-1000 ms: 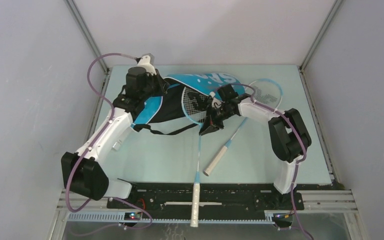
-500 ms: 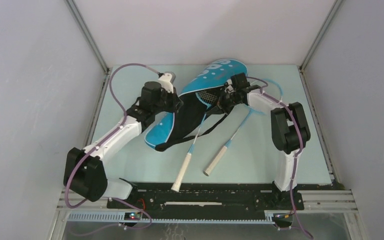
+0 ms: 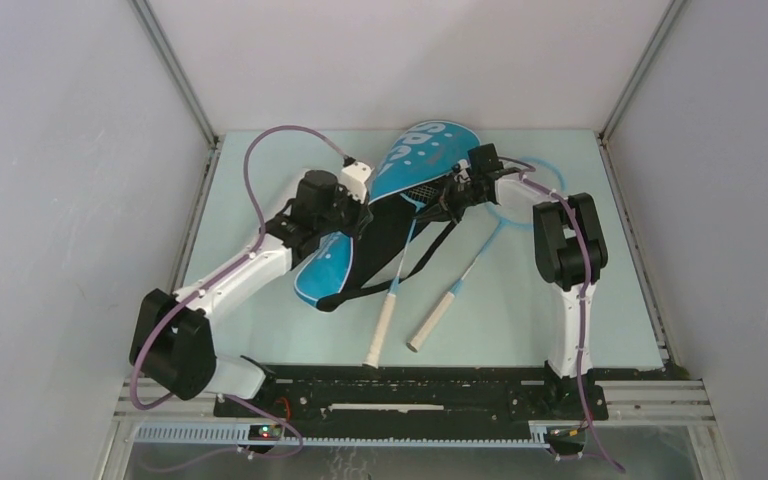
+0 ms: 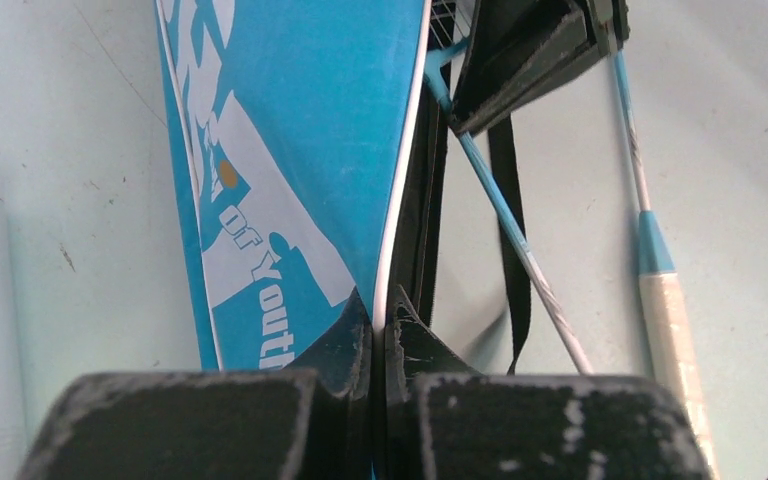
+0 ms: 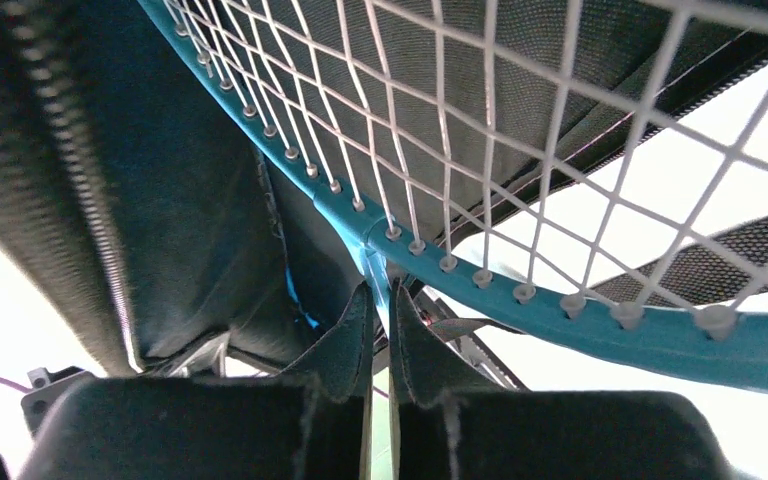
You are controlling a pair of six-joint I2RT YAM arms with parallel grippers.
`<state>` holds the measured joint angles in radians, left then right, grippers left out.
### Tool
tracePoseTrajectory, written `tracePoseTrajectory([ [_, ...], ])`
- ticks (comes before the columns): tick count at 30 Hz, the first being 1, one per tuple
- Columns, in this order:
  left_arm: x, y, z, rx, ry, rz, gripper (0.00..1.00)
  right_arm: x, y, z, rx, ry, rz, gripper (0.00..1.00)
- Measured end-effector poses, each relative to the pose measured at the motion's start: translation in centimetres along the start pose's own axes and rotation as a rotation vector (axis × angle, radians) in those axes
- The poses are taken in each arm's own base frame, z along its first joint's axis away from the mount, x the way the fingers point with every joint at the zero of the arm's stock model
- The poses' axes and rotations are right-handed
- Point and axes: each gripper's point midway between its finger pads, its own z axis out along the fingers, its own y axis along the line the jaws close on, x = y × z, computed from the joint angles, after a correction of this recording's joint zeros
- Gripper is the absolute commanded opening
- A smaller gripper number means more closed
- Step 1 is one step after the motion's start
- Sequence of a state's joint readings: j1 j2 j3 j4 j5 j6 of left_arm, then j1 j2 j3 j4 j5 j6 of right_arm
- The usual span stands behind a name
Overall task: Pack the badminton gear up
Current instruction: Place the racket in the racket bag.
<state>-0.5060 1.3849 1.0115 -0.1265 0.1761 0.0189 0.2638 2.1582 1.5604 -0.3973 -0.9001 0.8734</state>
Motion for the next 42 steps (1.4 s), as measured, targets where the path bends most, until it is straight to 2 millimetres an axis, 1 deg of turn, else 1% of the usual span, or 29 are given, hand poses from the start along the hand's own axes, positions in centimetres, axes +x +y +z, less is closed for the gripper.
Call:
tracePoseTrajectory([
  [5,0.7,-0.6,0.2,0.033,0.017,0.075,0.0,-0.6,0.9,-0.2,-0.037,-0.011,0.02,0.0],
  [11,3.0,-2.9,0.2,0.129,0.074,0.186,0.0,-1.5,1.6,-0.3,-0.056,-0.037,0.046,0.0],
  [14,4.1,-3.7,0.1,0.165,0.102,0.229,0.0,-2.5,1.9,-0.4,-0.066,-0.056,0.056,0.0],
  [18,4.9,-4.0,-0.1,0.187,0.127,0.254,0.0,-3.5,1.3,-0.4,-0.06,-0.082,0.079,0.0],
  [24,5.7,-4.6,-0.4,0.236,0.153,0.281,0.0,-5.6,0.0,-0.8,-0.019,-0.17,0.093,0.0],
  [27,6.0,-4.9,-0.6,0.259,0.162,0.299,0.0,-6.1,-0.4,-1.0,0.002,-0.189,0.102,0.0],
  [28,6.2,-5.0,-0.7,0.27,0.167,0.303,0.0,-6.4,-0.5,-1.0,0.008,-0.196,0.103,0.0],
  [30,6.7,-5.8,-1.1,0.303,0.185,0.3,0.0,-7.7,-0.4,-0.8,0.018,-0.239,0.089,0.0],
  [32,6.8,-6.5,-1.2,0.324,0.189,0.303,0.0,-8.4,-0.6,-0.6,0.027,-0.264,0.08,0.0],
  [37,7.1,-7.7,-1.0,0.339,0.201,0.276,0.0,-8.9,-0.9,0.0,0.042,-0.279,0.079,0.0],
  [39,7.6,-7.9,-0.7,0.338,0.22,0.259,0.0,-9.1,-1.1,0.3,0.042,-0.272,0.079,0.04],
  [42,8.7,-7.7,0.0,0.313,0.259,0.228,0.0,-8.9,-1.4,0.7,0.047,-0.252,0.053,0.14],
])
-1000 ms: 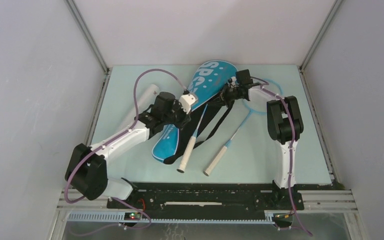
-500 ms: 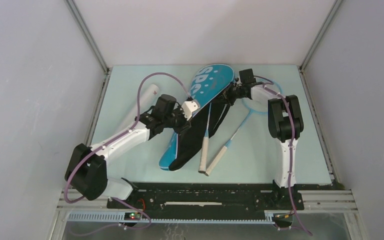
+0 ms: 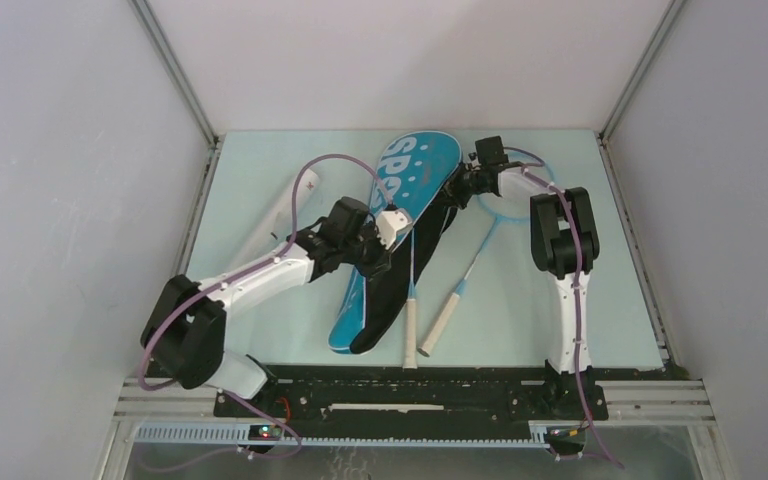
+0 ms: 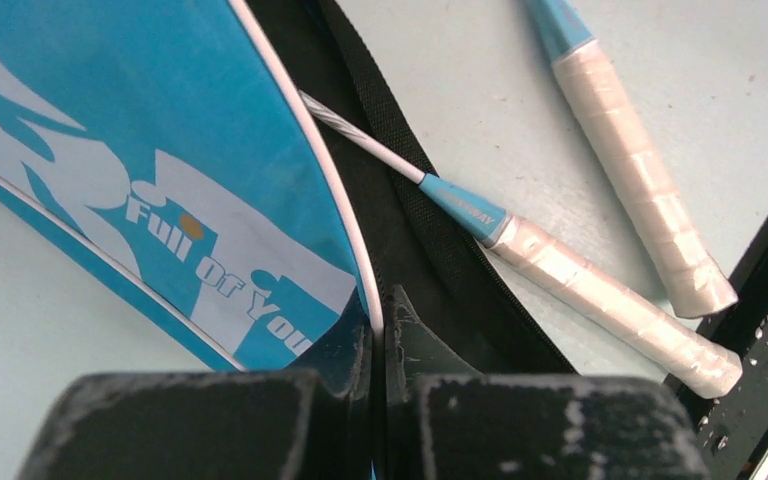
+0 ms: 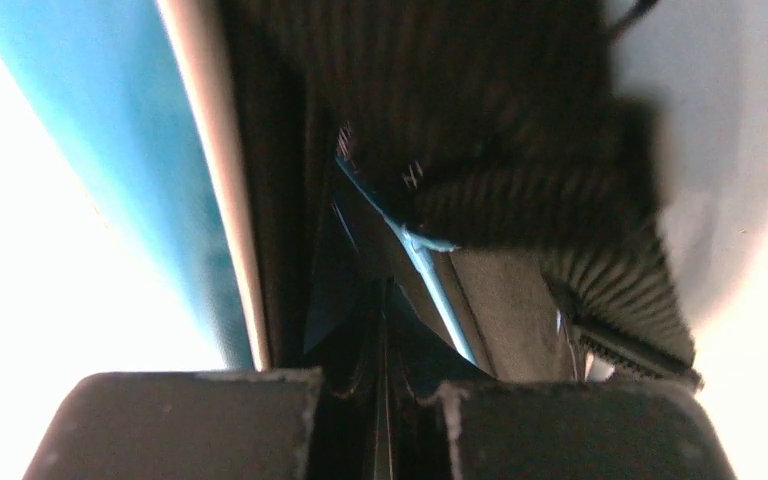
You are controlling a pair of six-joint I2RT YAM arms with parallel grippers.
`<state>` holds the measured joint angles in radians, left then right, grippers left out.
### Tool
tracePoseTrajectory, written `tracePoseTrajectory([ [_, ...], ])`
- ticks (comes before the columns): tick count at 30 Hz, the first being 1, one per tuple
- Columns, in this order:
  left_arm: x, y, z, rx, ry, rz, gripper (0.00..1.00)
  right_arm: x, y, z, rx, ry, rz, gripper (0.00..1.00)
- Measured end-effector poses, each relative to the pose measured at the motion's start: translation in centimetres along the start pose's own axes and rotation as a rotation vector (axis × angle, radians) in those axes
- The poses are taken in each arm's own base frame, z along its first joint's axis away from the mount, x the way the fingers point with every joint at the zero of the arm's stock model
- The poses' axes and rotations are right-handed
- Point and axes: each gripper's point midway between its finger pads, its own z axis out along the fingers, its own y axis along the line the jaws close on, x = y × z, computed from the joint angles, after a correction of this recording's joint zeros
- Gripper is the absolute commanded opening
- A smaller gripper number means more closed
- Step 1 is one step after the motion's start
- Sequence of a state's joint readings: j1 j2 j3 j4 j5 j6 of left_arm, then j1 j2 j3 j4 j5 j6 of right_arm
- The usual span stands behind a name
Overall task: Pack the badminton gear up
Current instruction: Place the racket in the racket bag.
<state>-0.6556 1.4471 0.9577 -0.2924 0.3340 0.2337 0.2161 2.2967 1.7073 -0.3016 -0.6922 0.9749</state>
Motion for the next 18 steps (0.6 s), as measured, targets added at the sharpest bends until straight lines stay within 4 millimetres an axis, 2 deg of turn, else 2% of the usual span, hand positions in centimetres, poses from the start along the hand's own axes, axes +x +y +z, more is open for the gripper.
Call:
tracePoseTrajectory([
  [3,0.4,0.6,0.5,-0.038,0.018,-0.038,0.0,0.9,-0.4,-0.3,0.015,0.04,-0.061,0.34],
  [4,0.3,0.8,0.6,-0.054,0.013,-0.051,0.0,1.3,-0.6,-0.5,0.023,0.055,-0.092,0.44],
  [5,0.1,1.2,0.6,-0.074,0.006,-0.06,0.0,1.9,-0.8,-0.8,0.032,0.072,-0.122,0.59],
  [7,-0.3,1.7,0.6,-0.109,-0.01,-0.081,0.0,3.5,-1.0,-2.1,0.039,0.103,-0.195,0.75],
  [9,-0.6,2.3,0.6,-0.145,-0.025,-0.109,0.0,5.3,-0.9,-3.8,0.037,0.123,-0.252,0.78],
  [13,-1.8,3.0,0.4,-0.187,-0.052,-0.156,0.0,8.8,0.0,-7.4,0.006,0.152,-0.395,0.75],
  [16,-3.6,3.6,0.1,-0.208,-0.095,-0.193,0.0,11.3,0.0,-8.9,-0.015,0.178,-0.48,0.73],
  [18,-4.3,3.8,0.0,-0.211,-0.114,-0.213,0.0,13.6,-1.3,-8.8,-0.007,0.226,-0.521,0.72],
])
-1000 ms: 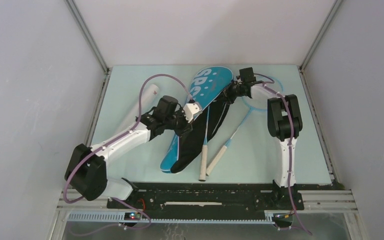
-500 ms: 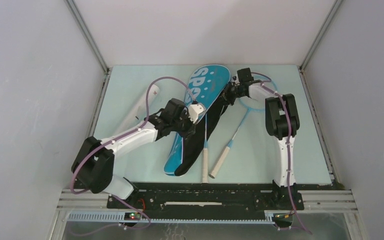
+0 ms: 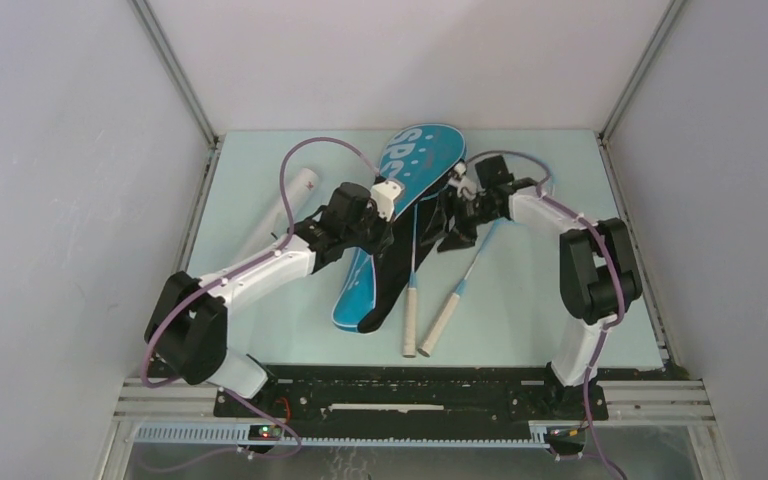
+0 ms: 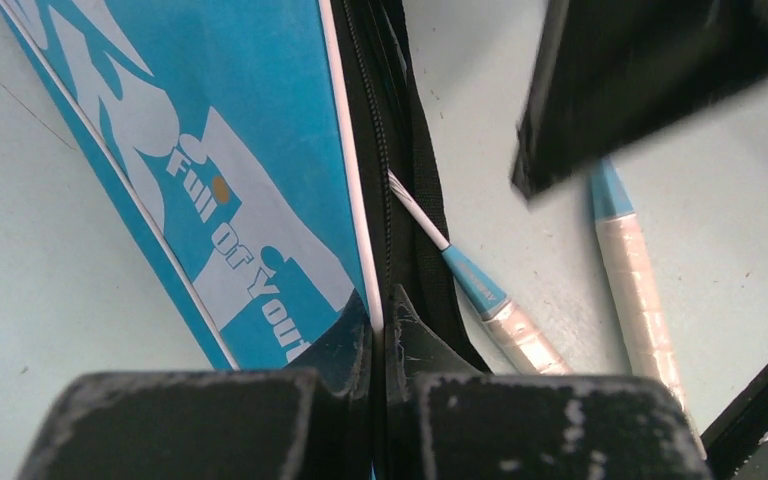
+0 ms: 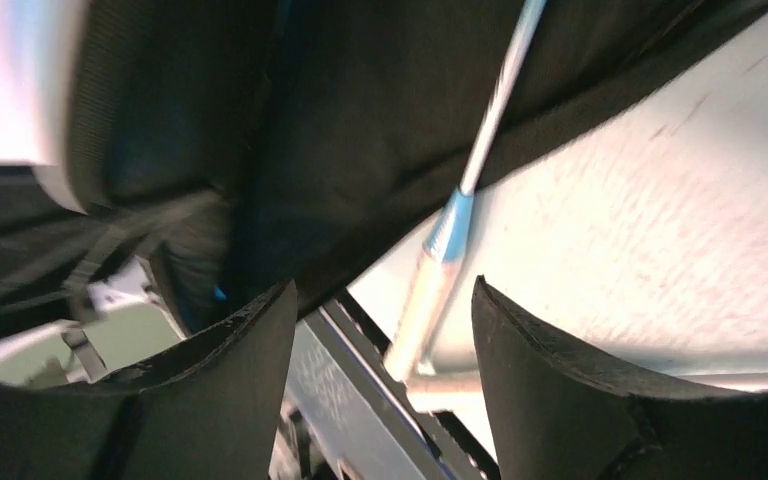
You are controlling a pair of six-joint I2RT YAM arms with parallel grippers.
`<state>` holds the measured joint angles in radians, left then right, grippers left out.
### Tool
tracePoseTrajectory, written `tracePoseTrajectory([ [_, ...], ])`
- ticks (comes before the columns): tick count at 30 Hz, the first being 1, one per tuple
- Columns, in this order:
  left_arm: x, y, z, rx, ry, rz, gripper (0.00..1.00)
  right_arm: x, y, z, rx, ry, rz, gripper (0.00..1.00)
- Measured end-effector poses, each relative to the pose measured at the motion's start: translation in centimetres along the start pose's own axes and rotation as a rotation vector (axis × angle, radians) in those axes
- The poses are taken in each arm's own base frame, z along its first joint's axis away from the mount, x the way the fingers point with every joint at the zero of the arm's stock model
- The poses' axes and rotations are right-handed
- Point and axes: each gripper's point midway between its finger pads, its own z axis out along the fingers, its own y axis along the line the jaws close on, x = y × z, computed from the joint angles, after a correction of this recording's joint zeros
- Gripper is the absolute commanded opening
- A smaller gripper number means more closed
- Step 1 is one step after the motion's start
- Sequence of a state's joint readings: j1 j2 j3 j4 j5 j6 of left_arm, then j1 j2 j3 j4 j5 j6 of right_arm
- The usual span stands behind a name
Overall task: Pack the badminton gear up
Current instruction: Place the racket in the racket bag.
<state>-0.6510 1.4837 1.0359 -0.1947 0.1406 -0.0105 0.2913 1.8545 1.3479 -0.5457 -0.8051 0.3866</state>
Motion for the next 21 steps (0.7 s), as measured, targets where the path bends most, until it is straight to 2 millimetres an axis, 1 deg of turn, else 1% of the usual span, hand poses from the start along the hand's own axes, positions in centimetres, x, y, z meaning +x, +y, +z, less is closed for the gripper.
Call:
tracePoseTrajectory([
  [2,-0.1,0.2,0.0,-0.004,-0.003,-0.02,0.0,2.9,-0.7,1.5,0.012,0.072,-0.019,0.71],
  [4,-0.1,0.3,0.1,-0.005,-0.001,-0.04,0.0,6.1,-1.6,3.1,0.029,0.158,-0.024,0.71],
  [7,-0.1,0.4,0.1,-0.004,-0.004,-0.056,0.0,10.0,-2.5,4.7,0.054,0.254,-0.03,0.71],
  [8,-0.2,0.4,0.1,0.0,-0.006,-0.057,0.0,10.8,-2.6,5.1,0.059,0.272,-0.036,0.71],
  [10,-0.3,0.3,0.1,0.004,-0.009,-0.063,0.0,11.9,-2.8,5.6,0.067,0.292,-0.05,0.71],
  [12,-0.3,0.3,0.1,0.007,-0.012,-0.064,0.0,12.6,-3.3,6.1,0.082,0.296,-0.061,0.7],
  [16,-0.4,0.3,0.1,0.007,-0.013,-0.065,0.0,13.2,-3.3,6.9,0.096,0.304,-0.057,0.68],
  [18,-0.4,0.3,0.1,0.007,-0.014,-0.064,0.0,13.3,-3.1,7.3,0.105,0.301,-0.061,0.65],
  [21,-0.5,0.3,0.1,0.007,-0.019,-0.064,0.0,13.7,-2.8,8.0,0.111,0.307,-0.063,0.58],
])
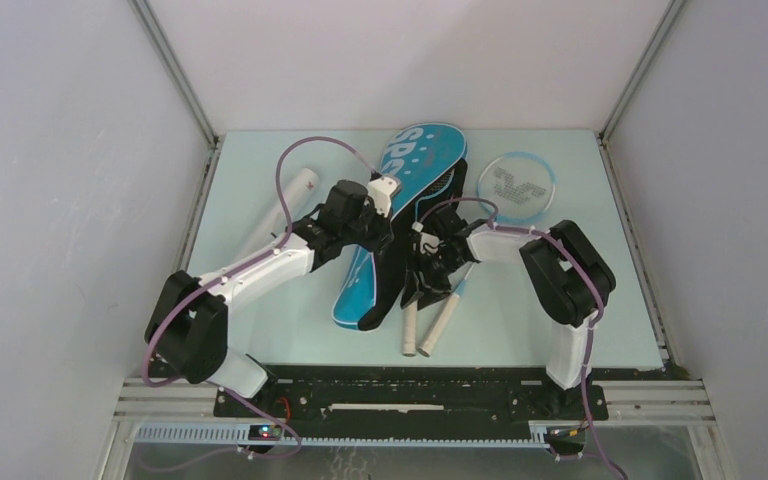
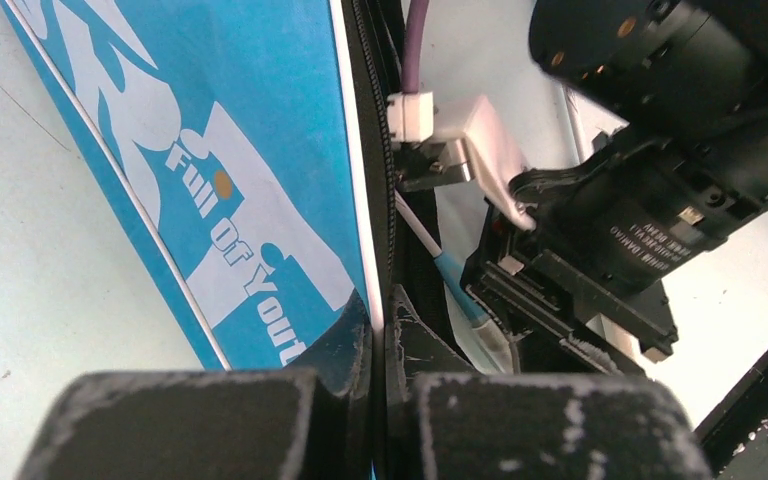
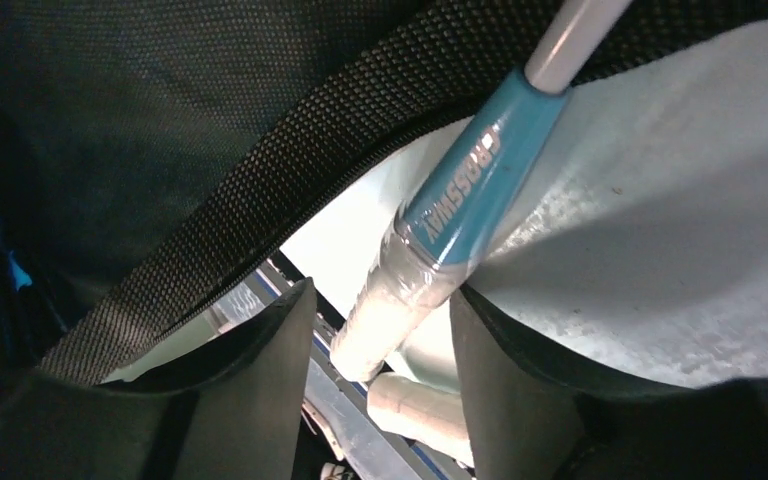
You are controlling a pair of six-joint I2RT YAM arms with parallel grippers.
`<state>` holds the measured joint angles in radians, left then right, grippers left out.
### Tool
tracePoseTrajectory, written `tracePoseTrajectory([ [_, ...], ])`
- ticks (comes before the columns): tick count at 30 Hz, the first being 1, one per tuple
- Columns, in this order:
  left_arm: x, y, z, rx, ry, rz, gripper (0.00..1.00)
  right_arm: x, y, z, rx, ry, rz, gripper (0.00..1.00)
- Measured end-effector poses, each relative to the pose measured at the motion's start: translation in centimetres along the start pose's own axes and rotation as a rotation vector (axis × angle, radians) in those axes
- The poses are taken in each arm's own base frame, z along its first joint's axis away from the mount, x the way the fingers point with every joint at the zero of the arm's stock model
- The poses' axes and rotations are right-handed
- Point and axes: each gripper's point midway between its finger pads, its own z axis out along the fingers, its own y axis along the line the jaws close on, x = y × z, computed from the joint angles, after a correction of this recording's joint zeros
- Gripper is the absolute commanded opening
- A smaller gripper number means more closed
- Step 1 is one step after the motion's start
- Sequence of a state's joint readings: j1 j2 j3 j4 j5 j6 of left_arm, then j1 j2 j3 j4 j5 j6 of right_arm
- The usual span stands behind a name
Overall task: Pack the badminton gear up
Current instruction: Place the racket in the racket bag.
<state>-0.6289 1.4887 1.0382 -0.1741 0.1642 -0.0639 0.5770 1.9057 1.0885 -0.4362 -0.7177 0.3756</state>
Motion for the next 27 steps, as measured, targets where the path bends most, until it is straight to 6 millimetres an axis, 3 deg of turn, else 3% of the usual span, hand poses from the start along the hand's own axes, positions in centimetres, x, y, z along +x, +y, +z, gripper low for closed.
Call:
tracePoseTrajectory([
  [4,-0.3,0.0,0.0,0.001,-0.015,0.005,0.0,-0.2,0.1,0.8,0.028,0.005,0.022,0.48],
  [9,-0.4,0.1,-0.2,0.002,-0.033,0.033,0.0,-0.6,-0.3,1.1,0.048,0.009,0.078,0.23],
  [13,0.9,0.1,-0.3,0.013,-0.016,0.086,0.0,-0.9,-0.6,0.8,0.055,0.001,0.111,0.01],
  [19,2.5,-0.1,-0.1,0.056,0.014,0.171,0.0,-1.3,-1.0,-0.1,0.069,-0.03,0.118,0.0],
  [23,2.7,0.0,-0.1,0.056,0.012,0.204,0.0,-1.6,-1.6,-1.2,0.062,-0.051,0.148,0.0],
  [27,2.2,0.0,0.1,0.051,-0.006,0.218,0.0,-2.0,-0.9,-2.1,0.023,-0.065,0.176,0.0],
])
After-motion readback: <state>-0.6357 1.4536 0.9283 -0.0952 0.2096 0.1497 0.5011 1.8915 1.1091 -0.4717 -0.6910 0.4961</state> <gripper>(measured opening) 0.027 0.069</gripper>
